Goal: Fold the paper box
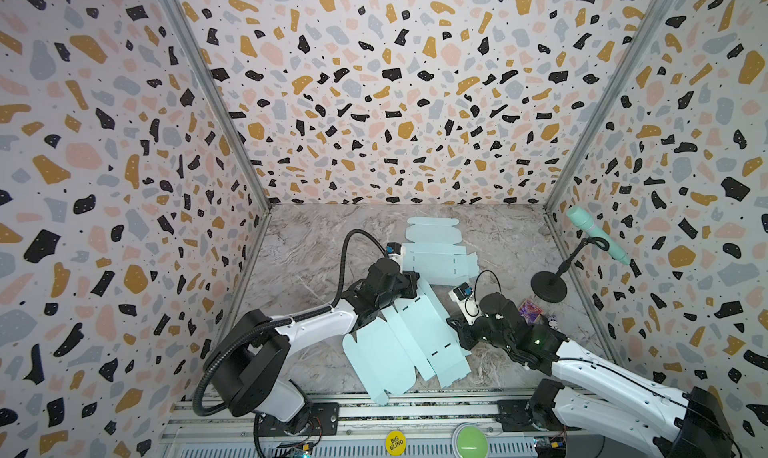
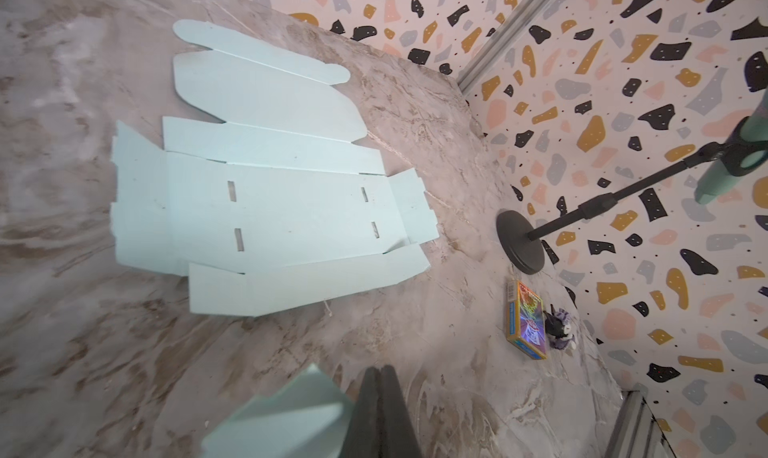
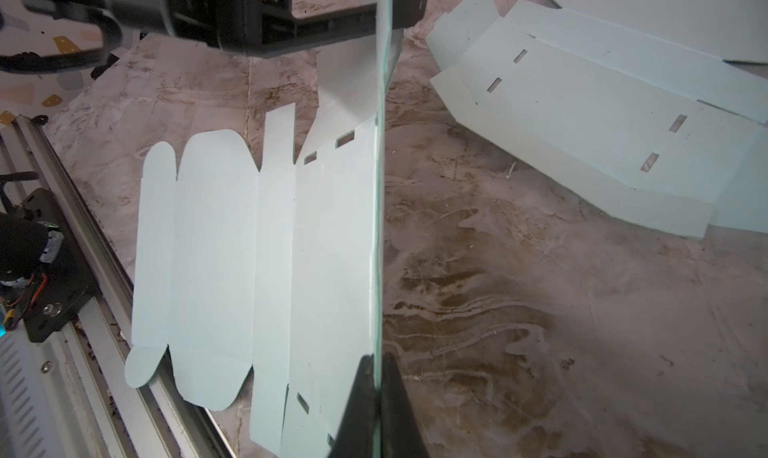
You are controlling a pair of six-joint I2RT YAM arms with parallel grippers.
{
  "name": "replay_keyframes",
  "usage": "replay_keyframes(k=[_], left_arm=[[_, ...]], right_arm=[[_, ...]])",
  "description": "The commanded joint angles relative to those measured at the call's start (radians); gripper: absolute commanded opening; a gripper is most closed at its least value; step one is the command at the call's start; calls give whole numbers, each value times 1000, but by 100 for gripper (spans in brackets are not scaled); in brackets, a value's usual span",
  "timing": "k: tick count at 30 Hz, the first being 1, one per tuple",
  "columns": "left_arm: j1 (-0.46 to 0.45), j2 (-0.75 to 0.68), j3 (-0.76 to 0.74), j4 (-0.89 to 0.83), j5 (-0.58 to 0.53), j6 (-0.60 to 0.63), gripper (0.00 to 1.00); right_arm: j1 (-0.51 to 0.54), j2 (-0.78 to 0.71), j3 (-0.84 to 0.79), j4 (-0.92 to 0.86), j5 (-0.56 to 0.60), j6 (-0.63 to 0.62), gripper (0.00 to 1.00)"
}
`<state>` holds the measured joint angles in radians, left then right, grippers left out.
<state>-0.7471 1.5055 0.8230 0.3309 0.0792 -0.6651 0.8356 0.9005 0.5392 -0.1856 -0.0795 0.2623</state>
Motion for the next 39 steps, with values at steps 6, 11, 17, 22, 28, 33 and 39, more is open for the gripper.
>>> replay_keyframes(k=[6,11,17,22,28,33,39], left_arm=[[-1,-24,7,73,140,50,0],[0,-59,-13,46,143,66,0],[38,-105,-28,-3,128,102,0],[77,-92,7,-59,134,157,2],[78,-22,115,-169,160,248,3],[77,29,167,-211,218,292,3],[74,16,151,-243,250,326,3]], right_arm=[[6,-12,12,3,33,-27,0],[7,3,20,3,48,-30,0],[6,0,24,-3,67,-38,0],[6,7,24,7,57,-45,0],[6,23,25,6,61,-50,0],[5,24,32,5,69,-53,0],[4,42,40,5,80,-56,0]])
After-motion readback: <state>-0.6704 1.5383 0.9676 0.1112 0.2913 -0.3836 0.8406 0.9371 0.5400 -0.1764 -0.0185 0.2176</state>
